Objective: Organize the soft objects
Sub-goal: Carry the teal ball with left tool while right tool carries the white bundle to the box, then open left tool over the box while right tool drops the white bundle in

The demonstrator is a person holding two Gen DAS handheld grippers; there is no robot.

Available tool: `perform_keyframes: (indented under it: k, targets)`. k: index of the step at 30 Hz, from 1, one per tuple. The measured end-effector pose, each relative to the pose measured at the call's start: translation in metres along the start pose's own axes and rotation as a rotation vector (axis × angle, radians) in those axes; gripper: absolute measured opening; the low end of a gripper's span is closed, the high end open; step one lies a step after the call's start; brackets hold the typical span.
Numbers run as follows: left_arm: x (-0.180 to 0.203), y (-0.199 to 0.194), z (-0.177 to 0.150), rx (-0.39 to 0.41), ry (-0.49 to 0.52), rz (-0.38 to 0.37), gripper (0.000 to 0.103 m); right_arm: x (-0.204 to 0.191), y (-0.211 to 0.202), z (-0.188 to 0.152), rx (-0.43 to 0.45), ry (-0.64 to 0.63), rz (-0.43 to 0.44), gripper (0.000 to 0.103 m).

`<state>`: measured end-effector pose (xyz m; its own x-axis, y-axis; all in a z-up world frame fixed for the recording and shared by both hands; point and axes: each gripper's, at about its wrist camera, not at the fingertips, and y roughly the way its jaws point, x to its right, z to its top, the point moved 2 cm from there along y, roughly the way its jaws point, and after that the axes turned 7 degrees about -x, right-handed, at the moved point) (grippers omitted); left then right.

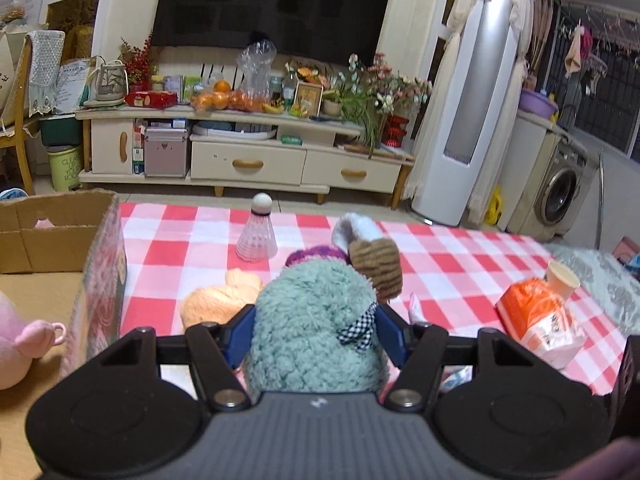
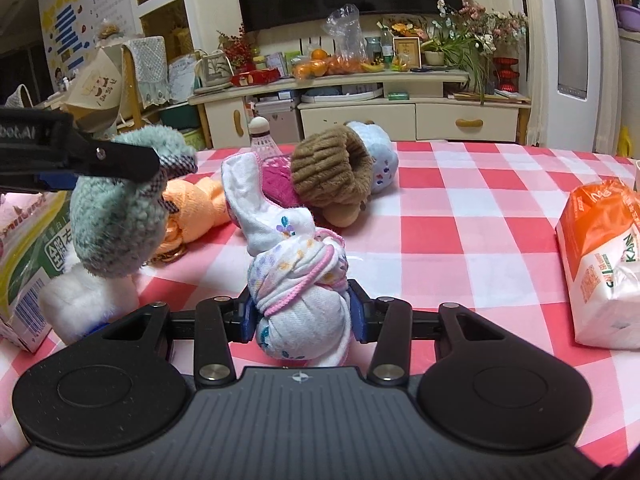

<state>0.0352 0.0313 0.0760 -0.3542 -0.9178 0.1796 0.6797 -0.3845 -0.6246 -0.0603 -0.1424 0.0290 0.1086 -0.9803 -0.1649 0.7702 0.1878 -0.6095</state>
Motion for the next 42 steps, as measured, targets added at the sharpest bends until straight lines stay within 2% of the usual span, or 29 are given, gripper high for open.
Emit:
perform_keyframes:
  k: [8,19,31,42]
  targets:
    - [-0.015,-0.024,0.006,0.07,-0.021,-0.01,0.064,-0.013,0.0,0.006,0.022,-0.017,0.004,0.054]
    - [-0.042,-0.062,0.01,0.164,-0.057,0.003,0.064,-0.05,-0.011,0.017,0.084,-0.099,0.037,0.054]
    - [-0.083,-0.091,0.004,0.235,-0.139,0.078,0.064,-0.115,-0.021,0.029,0.111,-0.198,0.11,0.054]
    - [-0.124,-0.111,-0.008,0.254,-0.25,0.171,0.064,-0.178,-0.028,0.043,0.119,-0.306,0.194,0.054]
